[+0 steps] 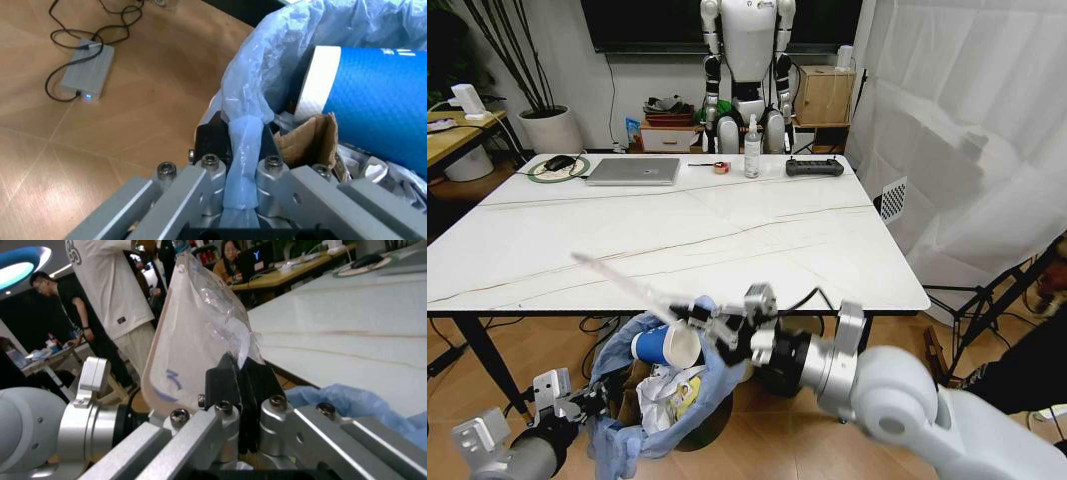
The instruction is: Pick up the trash bin and place the trash from the table into it.
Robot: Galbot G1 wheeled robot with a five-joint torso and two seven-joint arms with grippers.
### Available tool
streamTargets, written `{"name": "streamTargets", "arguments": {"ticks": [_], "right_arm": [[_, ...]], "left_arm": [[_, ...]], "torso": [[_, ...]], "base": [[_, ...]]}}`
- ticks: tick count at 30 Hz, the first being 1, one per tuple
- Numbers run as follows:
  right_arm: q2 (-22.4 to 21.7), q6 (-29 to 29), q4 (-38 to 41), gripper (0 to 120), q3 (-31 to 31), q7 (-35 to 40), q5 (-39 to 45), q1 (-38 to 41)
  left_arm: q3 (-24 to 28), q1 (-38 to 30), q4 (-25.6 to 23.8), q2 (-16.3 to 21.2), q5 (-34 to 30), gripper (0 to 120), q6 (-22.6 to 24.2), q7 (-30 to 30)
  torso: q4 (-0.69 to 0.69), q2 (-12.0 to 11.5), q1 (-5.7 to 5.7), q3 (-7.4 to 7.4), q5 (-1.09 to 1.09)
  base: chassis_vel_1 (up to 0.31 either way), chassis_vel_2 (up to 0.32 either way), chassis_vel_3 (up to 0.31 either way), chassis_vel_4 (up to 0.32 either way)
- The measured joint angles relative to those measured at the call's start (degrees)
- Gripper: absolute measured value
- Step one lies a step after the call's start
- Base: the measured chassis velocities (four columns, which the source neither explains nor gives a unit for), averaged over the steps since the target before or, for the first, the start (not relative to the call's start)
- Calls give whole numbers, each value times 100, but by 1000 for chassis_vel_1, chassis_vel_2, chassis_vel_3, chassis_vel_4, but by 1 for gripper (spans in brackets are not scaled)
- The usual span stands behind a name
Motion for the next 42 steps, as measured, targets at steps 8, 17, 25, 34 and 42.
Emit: {"name": "streamTargets", "arguments": {"ticks": [8,17,25,34,42], "right_arm": [[158,-92,153,0,-336,487,389,-446],[391,-185,116,0,-418,818,1123,-403],[507,-187,-13,0,-348,1022,1685,-416],[605,-194,-200,0,-389,1049,1553,-584],[721,-194,-198,0,-454,998,1268,-768]], "left_arm": [[-24,1,0,9,-46,1,0,-16],[-11,-33,0,-25,-82,1,21,-40],[1,-62,0,-42,-114,1,33,-47],[-16,63,0,-49,-145,1,67,-186],[-158,229,0,-22,-165,1,87,-281]], "torso": [[0,0,0,1,0],[1,0,1,1,0],[0,0,1,1,0],[0,0,1,1,0],[0,0,1,1,0]], "base": [[0,0,0,0],[0,0,0,0],[0,0,0,0],[0,0,0,0],[0,0,0,0]]}}
